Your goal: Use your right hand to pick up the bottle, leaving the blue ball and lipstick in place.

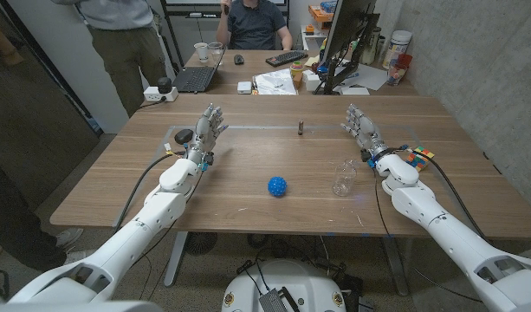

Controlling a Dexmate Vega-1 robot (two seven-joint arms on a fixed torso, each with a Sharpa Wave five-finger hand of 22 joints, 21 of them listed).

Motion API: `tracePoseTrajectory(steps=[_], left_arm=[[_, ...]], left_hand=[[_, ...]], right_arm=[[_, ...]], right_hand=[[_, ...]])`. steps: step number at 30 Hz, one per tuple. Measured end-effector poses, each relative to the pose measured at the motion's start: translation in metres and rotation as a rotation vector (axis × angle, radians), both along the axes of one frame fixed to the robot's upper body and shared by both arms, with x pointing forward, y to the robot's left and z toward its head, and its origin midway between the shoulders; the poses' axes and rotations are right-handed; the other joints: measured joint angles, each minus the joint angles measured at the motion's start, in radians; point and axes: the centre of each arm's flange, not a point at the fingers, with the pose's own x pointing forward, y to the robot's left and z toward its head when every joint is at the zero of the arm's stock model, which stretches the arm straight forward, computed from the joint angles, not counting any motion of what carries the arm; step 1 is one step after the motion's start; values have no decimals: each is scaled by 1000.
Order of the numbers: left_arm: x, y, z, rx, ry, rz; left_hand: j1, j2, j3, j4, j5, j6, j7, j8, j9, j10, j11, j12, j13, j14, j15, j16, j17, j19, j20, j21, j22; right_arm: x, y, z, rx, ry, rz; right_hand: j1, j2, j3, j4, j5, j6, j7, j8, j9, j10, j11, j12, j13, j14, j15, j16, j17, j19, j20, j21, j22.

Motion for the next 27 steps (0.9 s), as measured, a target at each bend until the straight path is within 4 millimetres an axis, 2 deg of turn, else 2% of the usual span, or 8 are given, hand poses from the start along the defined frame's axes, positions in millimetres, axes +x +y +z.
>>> tracePoseTrajectory(steps=[4,12,18,27], left_arm=[[-3,-2,0,-19,-8,8],[-6,-5,0,-41,-15,11],[-7,-6,-1,-47,-18,8],[-7,-7,-1,-54,-17,8]], left_hand=[[0,0,0,0,0,0,0,0,5,0,0,0,0,0,0,0,0,0,0,0,0],[0,0,0,0,0,0,0,0,4,0,0,0,0,0,0,0,0,0,0,0,0],[0,0,0,0,0,0,0,0,2,0,0,0,0,0,0,0,0,0,0,0,0],[0,0,0,0,0,0,0,0,2,0,0,0,0,0,0,0,0,0,0,0,0]], right_arm=[[0,-4,2,-5,-9,0],[-2,-10,7,-37,-22,-20],[-6,-13,20,-112,-46,-31],[-14,-19,40,-183,-82,-42]], right_hand=[[0,0,0,0,0,0,0,0,0,0,0,0,0,0,0,0,0,0,0,0,0],[7,-7,0,0,0,2,-17,0,0,0,0,0,0,0,0,0,0,7,7,0,0],[3,-29,-9,-8,0,-4,-26,0,0,7,7,0,0,0,0,0,0,23,24,3,0],[2,-42,-13,-12,0,-13,-34,0,0,7,7,0,0,-3,3,0,0,23,31,8,0]])
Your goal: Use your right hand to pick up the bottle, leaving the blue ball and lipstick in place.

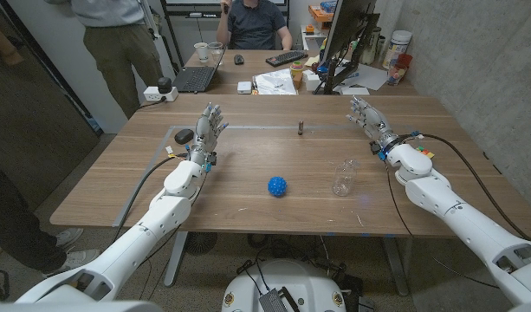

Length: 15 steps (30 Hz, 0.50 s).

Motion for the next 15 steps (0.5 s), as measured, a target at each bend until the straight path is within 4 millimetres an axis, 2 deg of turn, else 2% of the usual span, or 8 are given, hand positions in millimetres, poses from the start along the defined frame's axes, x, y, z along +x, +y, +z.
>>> tracePoseTrajectory(steps=[7,15], left_arm=[[-1,-2,-1,8,1,-7],[-2,-4,-2,14,2,-14]], left_hand=[[0,0,0,0,0,0,0,0,0,0,0,0,0,0,0,0,0,0,0,0,0],[0,0,0,0,0,0,0,0,0,0,0,0,0,0,0,0,0,0,0,0,0]], right_arm=[[-8,-4,11,-81,-36,-40],[-28,-17,28,-132,-103,-98]], right_hand=[[0,-8,-4,-4,0,4,-4,0,0,0,0,0,0,-1,1,0,0,0,0,0,0],[-1,-17,-8,-8,0,14,-12,6,0,-6,5,0,0,-1,1,0,0,0,0,0,0]])
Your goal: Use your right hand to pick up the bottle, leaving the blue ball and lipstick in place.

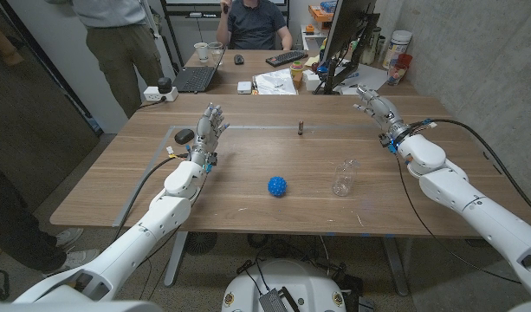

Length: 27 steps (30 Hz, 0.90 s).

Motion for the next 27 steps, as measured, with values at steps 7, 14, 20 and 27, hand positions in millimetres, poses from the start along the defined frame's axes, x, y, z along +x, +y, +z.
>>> tracePoseTrajectory(steps=[7,14,20,27], left_arm=[[-1,-1,0,3,-1,-7],[-1,-3,-1,5,1,-14],[-2,-4,-2,7,-1,-18],[-5,-7,-3,11,-4,-24]], left_hand=[[0,0,0,0,0,0,0,0,0,0,0,0,0,0,0,0,0,0,0,0,0],[0,0,0,0,0,0,0,0,0,0,0,0,0,0,0,0,0,0,0,0,0],[0,0,0,0,0,0,0,0,0,0,0,0,0,0,0,0,0,0,0,0,0],[0,0,0,0,0,0,0,0,0,0,0,0,0,0,0,0,0,0,0,0,0]], right_arm=[[-18,-9,12,-42,-55,-65],[-35,-17,19,-74,-91,-128],[-48,-24,22,-89,-119,-182],[-74,-35,26,-113,-157,-249]], right_hand=[[0,0,0,0,4,15,12,2,0,0,0,0,0,0,0,0,0,-4,11,0,0],[6,-6,-3,-3,4,15,12,2,5,0,0,0,0,0,0,0,0,-4,11,0,0],[6,-6,-3,-3,4,15,12,2,5,0,0,0,0,6,5,0,0,2,16,0,0],[6,-6,-3,-3,4,15,12,2,5,0,0,0,0,6,5,0,0,2,16,0,0]])
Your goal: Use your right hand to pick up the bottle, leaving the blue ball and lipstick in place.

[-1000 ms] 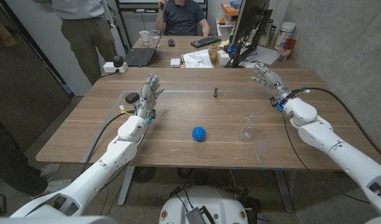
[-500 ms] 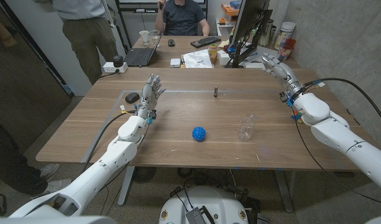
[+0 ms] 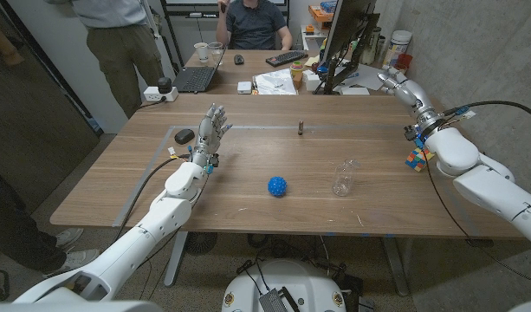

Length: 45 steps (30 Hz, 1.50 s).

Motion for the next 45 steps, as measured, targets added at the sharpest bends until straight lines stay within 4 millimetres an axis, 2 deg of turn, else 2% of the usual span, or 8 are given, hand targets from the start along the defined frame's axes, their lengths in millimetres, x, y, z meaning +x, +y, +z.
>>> tracePoseTrajectory(steps=[15,20,24,29,35,37,43,45], left_arm=[[-6,-4,-3,16,-8,-22],[-7,-6,-4,27,-11,-37],[-8,-7,-4,33,-12,-41],[-9,-9,-4,46,-19,-62],[-9,-9,-3,57,-22,-73],[-9,-10,-3,62,-25,-82],[-8,-9,-3,66,-26,-86],[-8,-10,-2,72,-29,-96]], left_hand=[[0,0,0,0,0,0,0,0,0,0,0,0,0,0,0,0,0,0,0,0,0],[0,0,0,0,0,0,0,0,0,0,0,0,0,0,0,0,0,0,0,0,0],[0,0,0,0,0,0,0,0,0,0,0,0,0,0,0,0,0,0,0,0,0],[0,0,0,0,0,0,0,0,0,0,0,0,0,0,0,0,0,0,0,0,0],[0,0,0,0,0,0,0,0,0,0,0,0,0,0,0,0,0,0,0,0,0],[0,0,0,0,0,0,0,0,0,0,0,0,0,0,0,0,0,0,0,0,0],[0,0,0,0,0,0,0,0,0,0,0,0,0,0,0,0,0,0,0,0,0],[0,0,0,0,0,0,0,0,0,0,0,0,0,0,0,0,0,0,0,0,0]], right_arm=[[-49,-12,-2,-54,-75,-166],[-74,-10,-5,-63,-111,-218],[-78,-10,-8,-91,-113,-266],[-105,-7,-13,-79,-143,-305],[-117,-5,-18,-105,-150,-363],[-131,-2,-22,-90,-161,-383],[-138,-1,-26,-128,-163,-451],[-151,3,-30,-118,-175,-480]], right_hand=[[9,-9,-4,-4,1,0,0,0,0,4,-4,0,0,6,-6,0,0,12,12,0,-3],[9,-9,-4,-4,4,-2,-2,0,0,4,-4,0,0,9,-9,0,-2,12,12,0,-3],[9,-9,-4,-4,4,-4,-4,0,0,4,-4,0,0,9,-9,0,-2,12,12,0,-2],[13,-13,-8,-8,4,-4,-4,0,0,4,-4,0,0,13,-5,0,-2,18,18,0,-2],[17,-17,-8,-8,4,-9,-9,0,0,4,-4,0,0,15,-4,0,-2,18,18,0,-2],[13,-21,-8,-8,4,-9,-9,0,0,4,-4,0,0,15,-4,0,-2,22,21,0,-2],[20,-28,-12,-12,5,-9,-9,0,0,4,-15,0,0,14,-4,0,-2,30,30,0,-2],[16,-32,-12,-12,8,-10,-9,0,0,4,-15,0,0,14,-4,0,-2,30,30,0,-2]])
